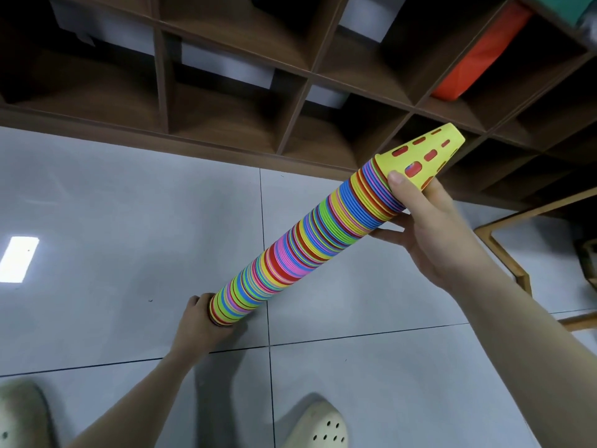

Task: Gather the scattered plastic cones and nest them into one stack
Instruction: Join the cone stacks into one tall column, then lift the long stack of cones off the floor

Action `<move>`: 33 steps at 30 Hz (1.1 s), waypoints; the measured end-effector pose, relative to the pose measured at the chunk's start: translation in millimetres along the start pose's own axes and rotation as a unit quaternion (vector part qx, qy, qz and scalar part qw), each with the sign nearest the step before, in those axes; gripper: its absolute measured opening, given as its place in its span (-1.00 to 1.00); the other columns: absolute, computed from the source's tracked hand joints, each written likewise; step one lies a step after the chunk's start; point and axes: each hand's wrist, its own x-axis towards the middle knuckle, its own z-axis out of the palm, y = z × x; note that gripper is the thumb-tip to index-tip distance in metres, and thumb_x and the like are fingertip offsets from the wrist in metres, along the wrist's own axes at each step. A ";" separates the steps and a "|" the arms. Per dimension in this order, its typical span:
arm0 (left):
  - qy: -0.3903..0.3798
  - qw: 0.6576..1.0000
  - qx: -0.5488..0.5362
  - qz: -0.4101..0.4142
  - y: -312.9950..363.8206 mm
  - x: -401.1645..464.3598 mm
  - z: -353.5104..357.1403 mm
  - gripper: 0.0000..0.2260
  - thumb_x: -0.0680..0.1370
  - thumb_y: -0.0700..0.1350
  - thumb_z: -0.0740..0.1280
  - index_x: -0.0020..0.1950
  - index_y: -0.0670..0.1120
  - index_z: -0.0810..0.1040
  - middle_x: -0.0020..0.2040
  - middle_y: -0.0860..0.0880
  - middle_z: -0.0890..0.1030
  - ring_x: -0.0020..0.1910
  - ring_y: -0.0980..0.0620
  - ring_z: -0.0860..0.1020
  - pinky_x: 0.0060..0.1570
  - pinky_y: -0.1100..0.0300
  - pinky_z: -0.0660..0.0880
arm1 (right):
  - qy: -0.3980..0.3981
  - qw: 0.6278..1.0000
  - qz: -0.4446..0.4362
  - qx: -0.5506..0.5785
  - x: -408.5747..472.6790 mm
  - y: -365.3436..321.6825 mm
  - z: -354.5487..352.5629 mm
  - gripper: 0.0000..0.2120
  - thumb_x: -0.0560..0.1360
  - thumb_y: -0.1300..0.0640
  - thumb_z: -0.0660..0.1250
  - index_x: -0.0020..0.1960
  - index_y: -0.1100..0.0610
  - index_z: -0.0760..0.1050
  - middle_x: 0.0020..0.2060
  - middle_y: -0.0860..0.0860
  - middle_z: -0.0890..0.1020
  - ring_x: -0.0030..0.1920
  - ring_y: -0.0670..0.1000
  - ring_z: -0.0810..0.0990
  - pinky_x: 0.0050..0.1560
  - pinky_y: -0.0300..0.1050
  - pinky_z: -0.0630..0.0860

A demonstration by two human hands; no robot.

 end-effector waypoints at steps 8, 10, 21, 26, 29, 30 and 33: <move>0.034 0.996 0.026 0.077 36.8 4.9 -32.6 -0.44 0.18 0.10 0.59 0.13 -0.01 0.60 -0.10 0.06 0.54 -0.18 0.01 0.55 -0.21 0.12 0.49 | 0.066 0.995 -0.064 0.026 -16.4 -27.6 -14.8 -0.47 0.36 -0.24 0.35 0.29 -0.12 0.43 0.15 -0.15 0.64 0.17 -0.07 0.65 0.19 0.12 0.61; 0.031 0.994 0.000 0.103 55.0 6.5 -49.4 -0.43 0.15 0.12 0.56 0.13 0.06 0.59 -0.08 0.08 0.56 -0.15 0.06 0.58 -0.19 0.13 0.50 | 0.096 0.990 -0.083 0.055 -20.8 -40.0 -22.5 -0.49 0.32 -0.27 0.36 0.23 -0.16 0.44 0.16 -0.14 0.63 0.19 -0.05 0.64 0.21 0.16 0.60; 0.056 0.967 -0.035 0.248 147.0 5.3 -150.6 -0.42 0.14 0.00 0.63 0.13 0.08 0.57 -0.01 0.06 0.50 -0.04 0.17 0.57 -0.10 0.46 0.47 | 0.181 0.949 -0.125 0.225 -27.6 -62.3 -101.1 -0.23 0.42 -0.32 0.40 0.49 0.04 0.31 0.29 0.06 0.61 0.23 0.05 0.64 0.22 0.28 0.55; 0.060 0.963 -0.004 0.263 188.2 8.4 -195.8 -0.39 0.18 -0.03 0.71 0.14 0.14 0.53 0.03 0.10 0.48 -0.06 0.10 0.61 -0.18 0.29 0.59 | 0.194 0.940 -0.119 0.254 -31.6 -60.6 -117.5 -0.15 0.35 -0.40 0.39 0.49 0.01 0.31 0.28 0.08 0.61 0.26 0.07 0.62 0.18 0.24 0.59; 0.073 0.956 0.030 0.283 208.5 6.7 -227.5 -0.36 0.18 -0.01 0.71 0.12 0.22 0.45 0.05 0.20 0.43 -0.02 0.07 0.58 -0.27 0.35 0.57 | 0.192 0.930 -0.113 0.292 -32.3 -63.8 -118.4 -0.05 0.25 -0.43 0.44 0.49 0.03 0.31 0.28 0.11 0.60 0.22 0.07 0.65 0.11 0.19 0.63; 0.082 0.950 0.048 0.297 217.5 5.2 -239.8 -0.35 0.17 -0.01 0.71 0.11 0.23 0.43 0.05 0.20 0.41 -0.01 0.06 0.57 -0.30 0.39 0.55 | 0.192 0.925 -0.116 0.308 -33.4 -66.9 -118.3 -0.13 0.33 -0.41 0.40 0.48 0.03 0.30 0.27 0.11 0.60 0.21 0.05 0.66 0.05 0.13 0.66; 0.106 0.931 0.118 0.330 253.7 0.6 -285.8 -0.35 0.17 0.00 0.71 0.14 0.18 0.45 0.03 0.14 0.42 -0.03 0.01 0.55 -0.30 0.38 0.51 | 0.196 0.907 -0.120 0.354 -34.1 -76.1 -117.7 -0.40 0.55 -0.28 0.25 0.48 0.00 0.27 0.25 0.08 0.60 0.17 0.01 0.67 -0.01 0.04 0.67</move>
